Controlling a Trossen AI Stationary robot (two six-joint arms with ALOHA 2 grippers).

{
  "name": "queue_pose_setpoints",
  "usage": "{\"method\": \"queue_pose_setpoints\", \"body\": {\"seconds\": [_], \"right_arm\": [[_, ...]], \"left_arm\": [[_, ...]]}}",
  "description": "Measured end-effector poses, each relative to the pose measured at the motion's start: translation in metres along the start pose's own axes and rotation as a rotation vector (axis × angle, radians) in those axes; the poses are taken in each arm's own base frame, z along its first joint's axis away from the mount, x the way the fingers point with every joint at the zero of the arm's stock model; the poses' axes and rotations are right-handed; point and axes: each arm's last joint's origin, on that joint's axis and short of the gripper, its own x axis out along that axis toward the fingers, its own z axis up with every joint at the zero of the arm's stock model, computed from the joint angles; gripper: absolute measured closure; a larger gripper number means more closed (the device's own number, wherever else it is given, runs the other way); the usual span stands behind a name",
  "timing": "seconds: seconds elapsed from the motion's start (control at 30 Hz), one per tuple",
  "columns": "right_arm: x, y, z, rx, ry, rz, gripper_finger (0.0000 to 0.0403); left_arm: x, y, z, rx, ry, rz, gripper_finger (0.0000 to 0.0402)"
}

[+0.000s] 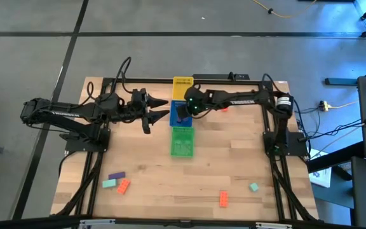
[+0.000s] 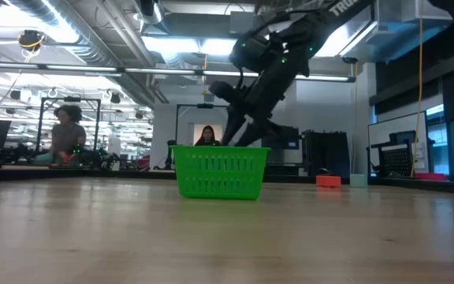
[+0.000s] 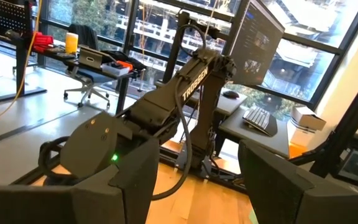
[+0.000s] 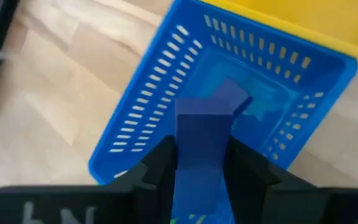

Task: Sort & place blocks by color
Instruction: Put the right violet block into the blue basket, then put the violet block into the blue basket

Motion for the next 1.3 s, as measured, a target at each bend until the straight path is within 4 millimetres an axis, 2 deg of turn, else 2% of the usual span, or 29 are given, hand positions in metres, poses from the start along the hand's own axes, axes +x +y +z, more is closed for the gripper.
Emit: {"method": "queue_pose_setpoints", "body": {"seconds": [0.17, 0.57, 0.87, 1.0, 1.17, 1.3], "right_arm": [[0.003, -0.001, -0.001, 0.045, 0.003, -0.012, 0.0284], [0.003, -0.001, 0.0, 0.006, 0.005, -0.001, 0.0261], [0.003, -0.001, 0.0, 0.004, 0.004, 0.0, 0.0207], [0.0, 0.001, 0.001, -0.028, -0.006, 0.011, 0.0199], [-0.028, 0.008, 0.01, -0.161, -0.06, 0.056, 0.0198], [-0.072, 0.011, 0.011, -0.325, -0.07, 0.054, 0.0198]], "left_arm": [[0.0, 0.0, 0.0, 0.0, 0.0, 0.0, 0.0188], [0.0, 0.0, 0.0, 0.0, 0.0, 0.0, 0.0188], [0.0, 0.0, 0.0, 0.0, 0.0, 0.0, 0.0188], [0.0, 0.0, 0.0, 0.0, 0.0, 0.0, 0.0188], [0.0, 0.0, 0.0, 0.001, 0.005, 0.001, 0.0188], [0.0, 0.0, -0.001, 0.001, 0.008, 0.001, 0.0188]]}}
